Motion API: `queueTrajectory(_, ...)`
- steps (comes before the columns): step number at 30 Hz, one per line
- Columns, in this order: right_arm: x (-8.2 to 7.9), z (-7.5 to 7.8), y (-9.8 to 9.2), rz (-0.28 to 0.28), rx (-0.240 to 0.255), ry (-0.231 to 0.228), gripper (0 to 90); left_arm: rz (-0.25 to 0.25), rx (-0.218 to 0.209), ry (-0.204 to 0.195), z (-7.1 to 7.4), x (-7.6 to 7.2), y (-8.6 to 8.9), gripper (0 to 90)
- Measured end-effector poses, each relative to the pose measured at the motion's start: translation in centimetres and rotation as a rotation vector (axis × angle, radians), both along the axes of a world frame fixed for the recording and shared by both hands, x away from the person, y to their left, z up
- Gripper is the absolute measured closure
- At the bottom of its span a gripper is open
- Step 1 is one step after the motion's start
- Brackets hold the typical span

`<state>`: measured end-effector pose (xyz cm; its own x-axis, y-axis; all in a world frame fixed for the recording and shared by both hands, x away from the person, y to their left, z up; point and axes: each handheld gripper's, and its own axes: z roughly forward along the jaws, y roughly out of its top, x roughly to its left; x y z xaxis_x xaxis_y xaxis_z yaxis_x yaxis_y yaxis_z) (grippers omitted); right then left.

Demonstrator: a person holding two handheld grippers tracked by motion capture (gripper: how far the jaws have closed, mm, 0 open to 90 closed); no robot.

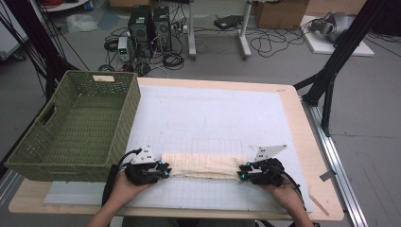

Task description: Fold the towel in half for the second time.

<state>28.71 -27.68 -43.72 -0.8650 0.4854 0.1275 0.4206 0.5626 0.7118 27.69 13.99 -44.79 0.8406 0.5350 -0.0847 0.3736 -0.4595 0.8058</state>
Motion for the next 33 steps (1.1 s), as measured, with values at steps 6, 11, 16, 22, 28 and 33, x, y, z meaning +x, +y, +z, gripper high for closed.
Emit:
queueTrajectory(6,-0.1,0.4,-0.2,0.012,0.001,-0.012,85.7,0.026,0.013,-0.046,0.6,0.1,-0.5,86.4)
queueTrajectory(11,-0.3,1.7,-0.9,-0.001,0.049,-0.029,86.2,0.05,-0.038,-0.074,1.9,0.3,0.1,86.6)
queueTrajectory(16,-0.8,2.0,-0.8,0.021,0.056,-0.022,86.2,0.049,-0.03,-0.074,2.0,0.1,0.4,86.5)
queueTrajectory(22,-1.3,-0.1,-0.6,0.033,0.029,0.03,85.3,0.03,0.005,-0.047,-0.1,-0.7,0.0,86.2)
queueTrajectory(28,-1.1,1.6,-1.4,0.017,0.097,-0.006,68.0,0.04,-0.036,-0.066,1.5,-0.3,0.8,78.9)
queueTrajectory(33,-0.6,3.1,-1.5,-0.018,0.16,-0.048,66.2,0.059,-0.07,-0.107,2.6,0.2,0.7,74.6)
